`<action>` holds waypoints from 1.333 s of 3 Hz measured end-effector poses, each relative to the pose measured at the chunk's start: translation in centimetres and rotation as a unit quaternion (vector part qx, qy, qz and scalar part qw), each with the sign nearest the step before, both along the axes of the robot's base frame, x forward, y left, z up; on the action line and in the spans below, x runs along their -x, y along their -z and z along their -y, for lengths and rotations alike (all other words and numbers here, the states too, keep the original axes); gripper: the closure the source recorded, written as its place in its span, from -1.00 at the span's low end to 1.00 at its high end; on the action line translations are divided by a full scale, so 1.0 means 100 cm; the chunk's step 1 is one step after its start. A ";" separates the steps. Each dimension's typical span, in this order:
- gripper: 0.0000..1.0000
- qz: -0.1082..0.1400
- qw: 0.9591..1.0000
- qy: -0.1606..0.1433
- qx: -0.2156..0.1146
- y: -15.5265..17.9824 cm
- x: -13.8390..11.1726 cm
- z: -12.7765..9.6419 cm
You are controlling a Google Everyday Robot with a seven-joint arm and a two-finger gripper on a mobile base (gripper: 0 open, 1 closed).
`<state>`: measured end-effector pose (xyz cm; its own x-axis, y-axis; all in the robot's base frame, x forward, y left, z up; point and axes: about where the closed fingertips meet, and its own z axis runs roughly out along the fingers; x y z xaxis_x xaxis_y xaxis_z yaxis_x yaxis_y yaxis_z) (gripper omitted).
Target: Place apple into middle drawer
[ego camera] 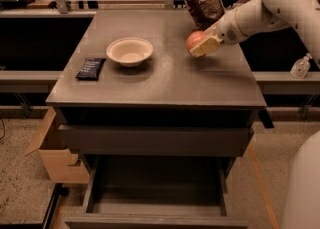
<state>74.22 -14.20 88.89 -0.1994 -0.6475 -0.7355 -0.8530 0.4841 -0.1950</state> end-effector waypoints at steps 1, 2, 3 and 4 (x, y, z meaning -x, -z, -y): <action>1.00 0.026 0.999 -0.021 0.014 -0.036 0.018 -0.009; 1.00 0.017 0.998 -0.051 0.029 -0.065 0.058 -0.013; 1.00 0.017 0.998 -0.051 0.029 -0.065 0.058 -0.013; 1.00 0.009 0.996 -0.083 0.030 -0.058 0.084 -0.015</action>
Offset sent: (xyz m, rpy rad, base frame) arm -0.0998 0.0064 0.0977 -0.0863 -0.0212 0.1467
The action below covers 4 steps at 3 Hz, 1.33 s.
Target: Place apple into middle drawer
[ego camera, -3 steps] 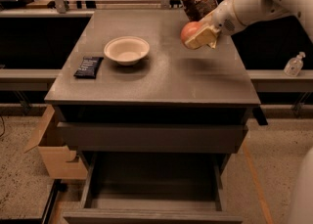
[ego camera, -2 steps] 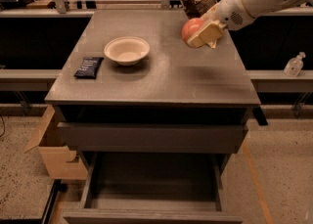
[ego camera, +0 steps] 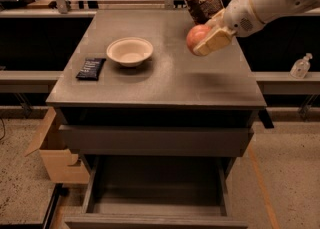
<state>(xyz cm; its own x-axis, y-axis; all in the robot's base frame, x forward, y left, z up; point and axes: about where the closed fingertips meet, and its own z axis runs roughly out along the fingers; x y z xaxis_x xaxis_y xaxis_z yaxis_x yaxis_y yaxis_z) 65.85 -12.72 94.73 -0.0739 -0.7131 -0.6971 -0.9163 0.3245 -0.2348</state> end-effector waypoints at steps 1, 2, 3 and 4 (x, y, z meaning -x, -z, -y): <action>1.00 0.003 1.000 -0.029 -0.010 0.000 0.043 0.001; 1.00 -0.002 0.998 -0.054 -0.024 0.005 0.091 0.009; 1.00 -0.013 0.998 -0.063 -0.009 0.014 0.131 0.016; 1.00 -0.033 0.998 -0.049 0.037 0.033 0.162 0.022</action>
Offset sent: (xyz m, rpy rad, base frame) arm -0.1448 -0.0261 -0.0099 0.0786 0.0090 0.1535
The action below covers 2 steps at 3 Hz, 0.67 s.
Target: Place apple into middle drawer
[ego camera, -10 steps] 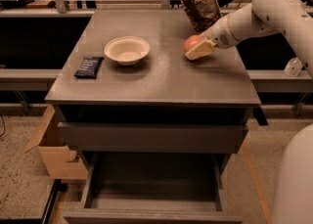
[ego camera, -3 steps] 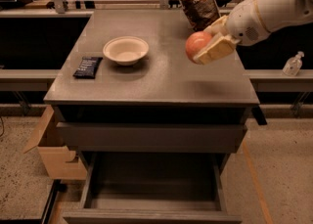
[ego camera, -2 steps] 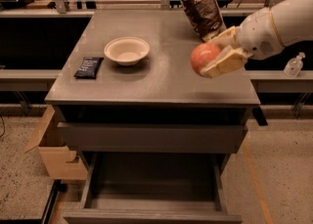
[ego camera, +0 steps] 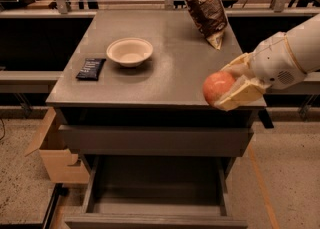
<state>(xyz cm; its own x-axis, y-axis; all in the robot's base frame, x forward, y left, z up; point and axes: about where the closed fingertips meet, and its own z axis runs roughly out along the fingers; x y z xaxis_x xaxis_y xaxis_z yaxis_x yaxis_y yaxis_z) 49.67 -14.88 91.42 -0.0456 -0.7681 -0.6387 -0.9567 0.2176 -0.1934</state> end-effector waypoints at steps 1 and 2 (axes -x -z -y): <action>1.00 -0.027 0.998 0.015 0.054 0.027 0.019 0.007; 1.00 -0.057 0.992 0.034 0.106 0.065 0.032 0.014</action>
Offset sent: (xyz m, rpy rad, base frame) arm -0.0423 -0.0239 -0.0989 -0.3107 0.1690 -0.1170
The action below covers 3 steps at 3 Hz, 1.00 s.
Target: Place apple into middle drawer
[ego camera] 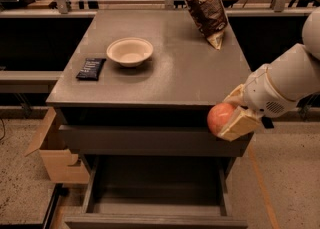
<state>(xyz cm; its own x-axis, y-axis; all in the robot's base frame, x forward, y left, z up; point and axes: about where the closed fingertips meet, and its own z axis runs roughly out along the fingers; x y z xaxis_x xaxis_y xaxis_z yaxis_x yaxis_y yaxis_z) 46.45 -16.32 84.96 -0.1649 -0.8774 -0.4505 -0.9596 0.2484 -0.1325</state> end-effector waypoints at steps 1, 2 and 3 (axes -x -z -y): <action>1.00 0.000 1.000 0.000 0.000 0.000 0.000 0.000; 1.00 -0.013 1.000 0.008 0.006 0.018 0.003 -0.003; 1.00 -0.057 0.998 0.037 0.009 0.081 0.013 -0.006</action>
Offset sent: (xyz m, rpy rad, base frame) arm -0.0089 0.0073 -0.0649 -0.0451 0.0960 -0.0650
